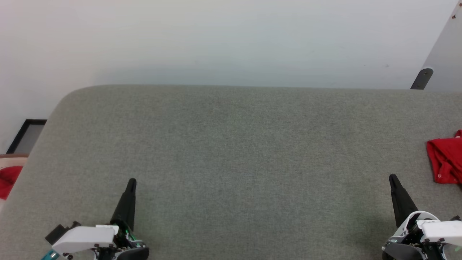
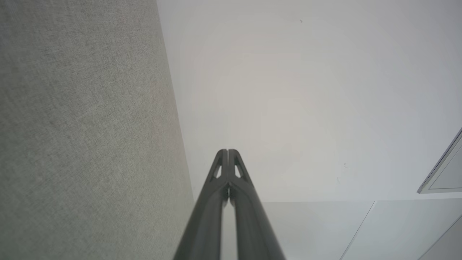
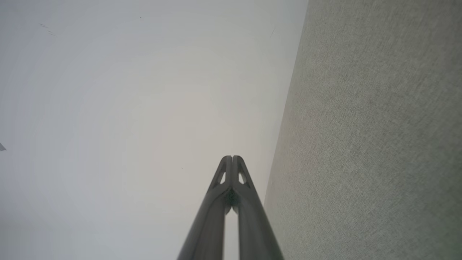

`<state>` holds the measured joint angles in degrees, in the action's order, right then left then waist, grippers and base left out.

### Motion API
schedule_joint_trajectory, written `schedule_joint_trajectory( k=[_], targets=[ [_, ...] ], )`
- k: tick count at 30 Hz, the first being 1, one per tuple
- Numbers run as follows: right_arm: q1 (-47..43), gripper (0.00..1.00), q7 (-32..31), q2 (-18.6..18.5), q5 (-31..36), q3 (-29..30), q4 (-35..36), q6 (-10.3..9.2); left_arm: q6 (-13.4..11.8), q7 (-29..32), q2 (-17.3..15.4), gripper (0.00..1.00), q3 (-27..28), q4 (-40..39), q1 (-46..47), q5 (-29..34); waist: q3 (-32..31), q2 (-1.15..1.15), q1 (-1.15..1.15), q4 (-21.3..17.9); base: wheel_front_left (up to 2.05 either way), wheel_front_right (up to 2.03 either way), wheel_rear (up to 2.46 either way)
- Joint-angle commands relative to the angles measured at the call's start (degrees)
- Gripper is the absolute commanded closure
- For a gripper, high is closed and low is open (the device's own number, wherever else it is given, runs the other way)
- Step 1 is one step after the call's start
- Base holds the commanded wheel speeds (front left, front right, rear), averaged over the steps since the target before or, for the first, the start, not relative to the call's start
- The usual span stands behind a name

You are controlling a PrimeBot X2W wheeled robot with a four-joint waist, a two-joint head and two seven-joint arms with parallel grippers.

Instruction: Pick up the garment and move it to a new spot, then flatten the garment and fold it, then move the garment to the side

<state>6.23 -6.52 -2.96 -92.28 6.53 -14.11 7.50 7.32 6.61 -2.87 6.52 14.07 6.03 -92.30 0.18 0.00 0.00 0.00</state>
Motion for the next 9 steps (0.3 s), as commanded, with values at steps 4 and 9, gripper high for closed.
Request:
schedule_joint_trajectory(
  k=[4, 9],
  targets=[
    [0.2, 1.00, -0.1, 0.2, -0.2, 0.0, 0.0, -0.02, 0.3, 0.1, 0.0, 1.00, 0.1, 0.0, 0.6, -0.2, 0.0, 0.00, 0.00, 0.0, 0.00, 0.00, 0.00],
    [0.2, 1.00, -0.1, 0.2, -0.3, 0.0, 0.0, -0.02, 0.3, 0.1, 0.0, 1.00, 0.1, 0.0, 0.6, -0.2, 0.0, 0.00, 0.00, 0.0, 0.00, 0.00, 0.00]
  ],
)
